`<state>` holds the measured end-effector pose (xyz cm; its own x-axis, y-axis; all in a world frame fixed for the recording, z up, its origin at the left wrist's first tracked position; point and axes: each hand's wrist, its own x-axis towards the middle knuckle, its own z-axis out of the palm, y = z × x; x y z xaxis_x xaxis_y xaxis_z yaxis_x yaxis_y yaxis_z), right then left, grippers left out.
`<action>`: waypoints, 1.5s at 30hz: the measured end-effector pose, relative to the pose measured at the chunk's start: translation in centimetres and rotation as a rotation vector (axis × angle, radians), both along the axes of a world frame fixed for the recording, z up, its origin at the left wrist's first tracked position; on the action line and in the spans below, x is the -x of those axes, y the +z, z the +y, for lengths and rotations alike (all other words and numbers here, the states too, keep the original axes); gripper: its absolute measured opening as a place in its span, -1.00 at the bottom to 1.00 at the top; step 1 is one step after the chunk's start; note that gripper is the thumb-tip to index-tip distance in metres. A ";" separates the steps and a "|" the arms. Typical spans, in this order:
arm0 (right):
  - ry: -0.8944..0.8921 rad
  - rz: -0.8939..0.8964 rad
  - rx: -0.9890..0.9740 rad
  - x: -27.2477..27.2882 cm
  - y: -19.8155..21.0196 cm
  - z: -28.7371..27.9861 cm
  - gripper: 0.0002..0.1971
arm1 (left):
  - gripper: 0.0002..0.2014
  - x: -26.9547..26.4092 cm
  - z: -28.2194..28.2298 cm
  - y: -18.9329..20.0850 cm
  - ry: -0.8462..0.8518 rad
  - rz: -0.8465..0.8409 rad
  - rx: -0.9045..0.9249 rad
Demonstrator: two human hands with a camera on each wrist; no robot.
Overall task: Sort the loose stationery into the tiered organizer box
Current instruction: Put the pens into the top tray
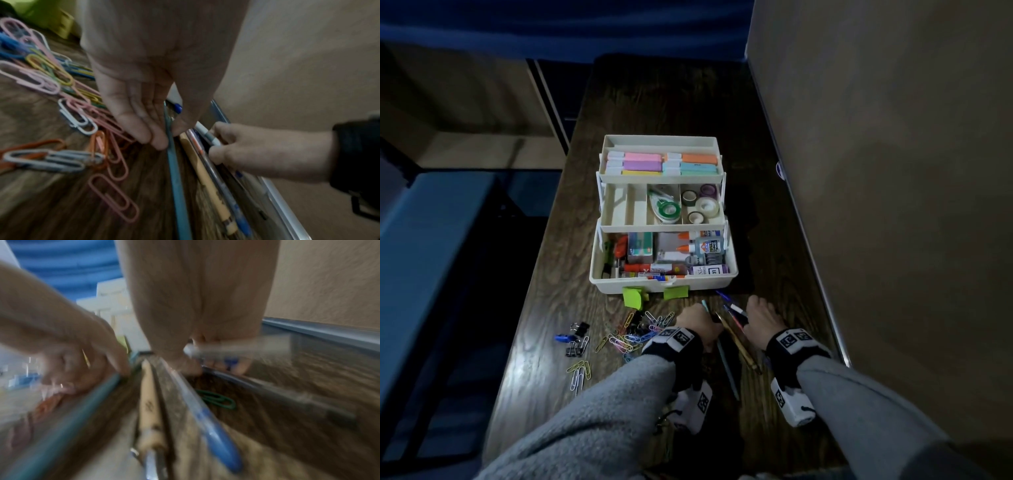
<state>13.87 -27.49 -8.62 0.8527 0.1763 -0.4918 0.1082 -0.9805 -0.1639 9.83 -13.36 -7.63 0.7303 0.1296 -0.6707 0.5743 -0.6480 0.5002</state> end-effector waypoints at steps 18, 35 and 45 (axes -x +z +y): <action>0.077 0.219 -0.118 -2.5 4.7 -3.3 -0.81 | -0.86 6.1 10.5 3.1 0.329 -0.421 0.277; 0.021 0.056 0.085 2.1 0.4 1.3 -0.61 | -0.78 12.4 17.4 4.5 0.487 -0.583 0.115; 0.211 0.064 -0.083 4.2 2.9 0.7 -0.78 | -0.75 16.4 21.5 2.7 0.659 -0.557 0.122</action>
